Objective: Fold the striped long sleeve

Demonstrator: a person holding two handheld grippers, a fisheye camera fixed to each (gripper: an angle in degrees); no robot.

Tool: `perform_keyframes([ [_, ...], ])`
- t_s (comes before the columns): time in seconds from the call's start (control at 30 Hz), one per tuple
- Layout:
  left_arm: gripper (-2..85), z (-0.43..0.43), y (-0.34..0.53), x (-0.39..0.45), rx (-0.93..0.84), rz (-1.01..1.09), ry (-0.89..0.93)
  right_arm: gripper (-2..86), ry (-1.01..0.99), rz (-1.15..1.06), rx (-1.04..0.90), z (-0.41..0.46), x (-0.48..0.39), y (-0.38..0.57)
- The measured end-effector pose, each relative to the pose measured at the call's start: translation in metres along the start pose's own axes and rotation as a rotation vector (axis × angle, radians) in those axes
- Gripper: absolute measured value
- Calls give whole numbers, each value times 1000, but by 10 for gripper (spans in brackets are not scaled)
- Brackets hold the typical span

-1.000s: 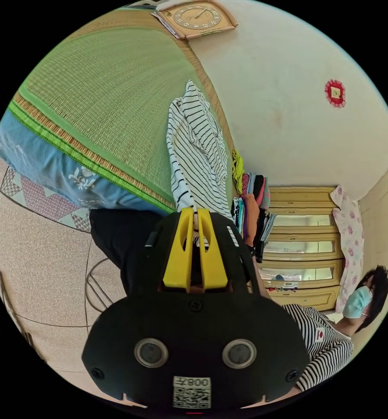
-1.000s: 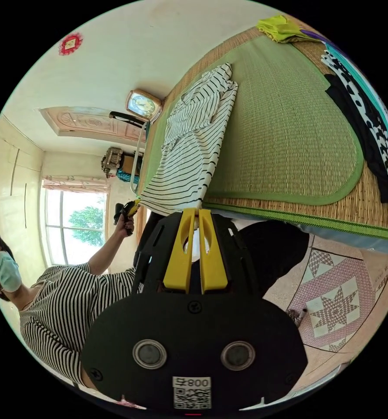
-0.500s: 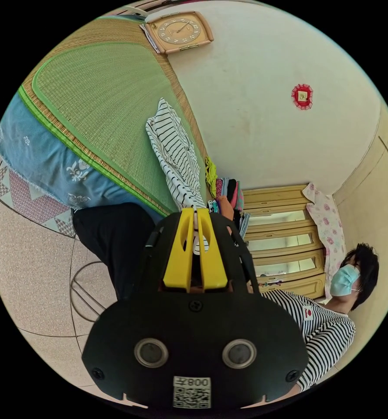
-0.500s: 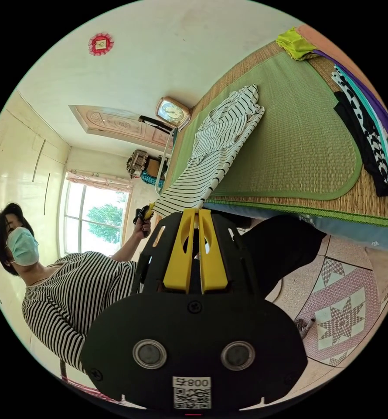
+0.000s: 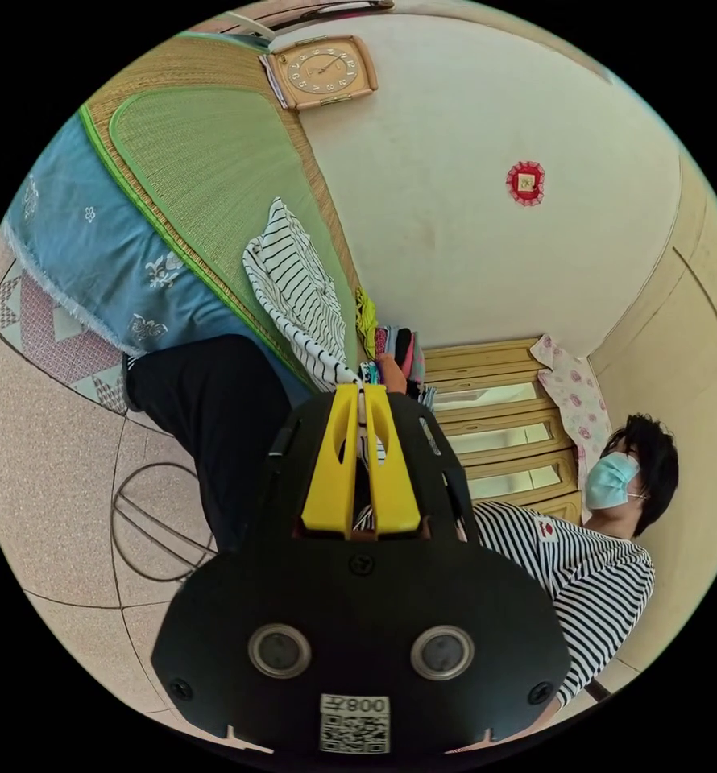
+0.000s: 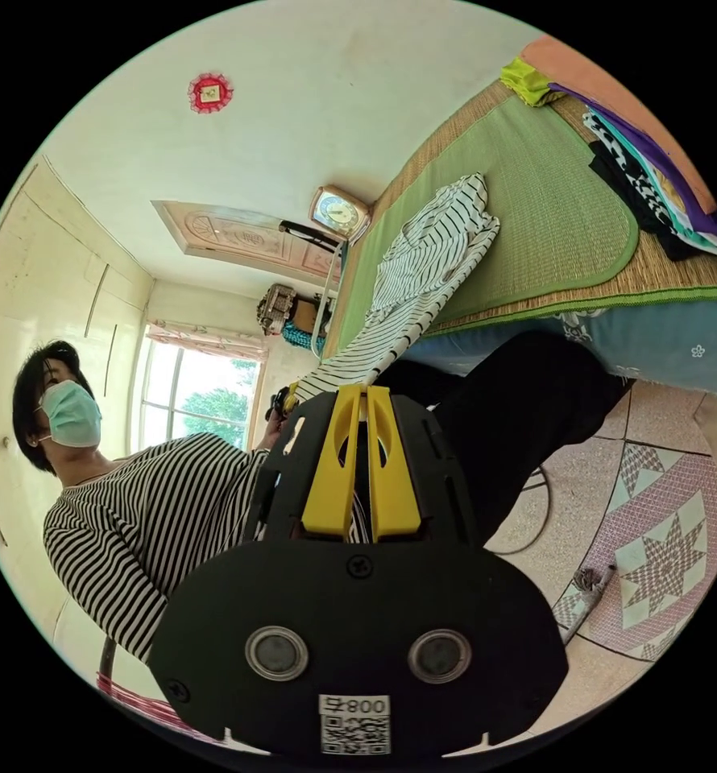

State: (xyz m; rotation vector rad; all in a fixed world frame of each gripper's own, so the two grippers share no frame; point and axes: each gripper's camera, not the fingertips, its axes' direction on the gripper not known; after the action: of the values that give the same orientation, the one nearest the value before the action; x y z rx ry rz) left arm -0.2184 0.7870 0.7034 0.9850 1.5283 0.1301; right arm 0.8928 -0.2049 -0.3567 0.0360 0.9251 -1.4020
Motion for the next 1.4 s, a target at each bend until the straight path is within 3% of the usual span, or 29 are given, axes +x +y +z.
perform_keyframes([
  [0.2,10,1,-24,-12,31,-14,26,8,-18,6,44,-10,-4,-11],
  [0.53,9,39,-140,-19,46,34,53,9,14,-46,89,-18,-24,-100],
  [1.0,9,134,-379,-49,28,93,-23,10,95,-34,94,-17,-21,-319],
  [1.4,10,229,-570,-171,9,-2,-141,10,148,69,2,18,43,-497],
])
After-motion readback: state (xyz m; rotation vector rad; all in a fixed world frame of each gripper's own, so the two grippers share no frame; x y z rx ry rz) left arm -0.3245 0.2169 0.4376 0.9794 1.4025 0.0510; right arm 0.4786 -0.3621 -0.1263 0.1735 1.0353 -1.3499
